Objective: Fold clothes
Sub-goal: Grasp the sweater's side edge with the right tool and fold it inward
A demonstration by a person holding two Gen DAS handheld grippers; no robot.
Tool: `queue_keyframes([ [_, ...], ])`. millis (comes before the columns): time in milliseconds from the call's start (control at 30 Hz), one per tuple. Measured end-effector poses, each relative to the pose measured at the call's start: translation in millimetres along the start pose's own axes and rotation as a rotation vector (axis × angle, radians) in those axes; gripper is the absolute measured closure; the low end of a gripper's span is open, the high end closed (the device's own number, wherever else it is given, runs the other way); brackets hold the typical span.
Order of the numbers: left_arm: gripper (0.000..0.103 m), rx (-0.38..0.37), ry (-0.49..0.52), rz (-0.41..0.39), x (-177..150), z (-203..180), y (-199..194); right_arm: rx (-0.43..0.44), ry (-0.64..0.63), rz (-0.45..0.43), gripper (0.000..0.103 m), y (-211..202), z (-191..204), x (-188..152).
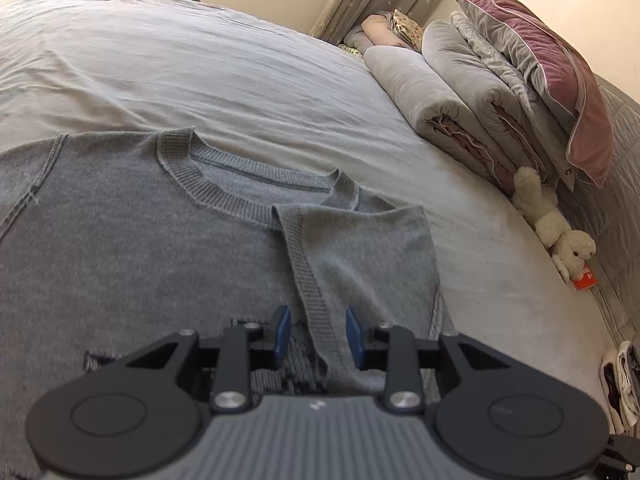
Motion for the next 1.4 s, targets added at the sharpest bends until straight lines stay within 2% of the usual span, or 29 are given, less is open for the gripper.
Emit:
queue_keyframes([
  [133, 0.069, -0.001, 0.011, 0.020, -24, -10, -17, -0.007, -0.042, 0.025, 0.073, -11, 14, -11],
  [333, 0.066, -0.008, 0.046, 0.046, -54, -19, -37, -0.106, -0.150, 0.084, 0.073, -13, 34, -29],
  [533, 0.067, -0.067, 0.006, 0.059, -69, -18, -32, -0.140, -0.181, 0.128, 0.073, -13, 44, -47],
  [867, 0.068, -0.119, -0.046, 0.045, -73, -16, -34, -0.198, -0.254, 0.175, 0.074, -21, 45, -73],
  [1133, 0.069, -0.144, -0.045, 0.047, -73, -15, -30, -0.195, -0.282, 0.195, 0.074, -24, 46, -82],
  [1400, 0.069, -0.174, -0.024, 0.065, -74, -28, -19, -0.194, -0.254, 0.195, 0.082, -27, 32, -81],
])
Point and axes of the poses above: each gripper's, at about its wrist camera, not at the fingertips, and y roughly the way its jaws point, z to its left, x to its top, the point moved 1 cm from there along y, roughly the way its jaws point, and after that the axes turned 9 degrees about z, right-handed, at the moved point
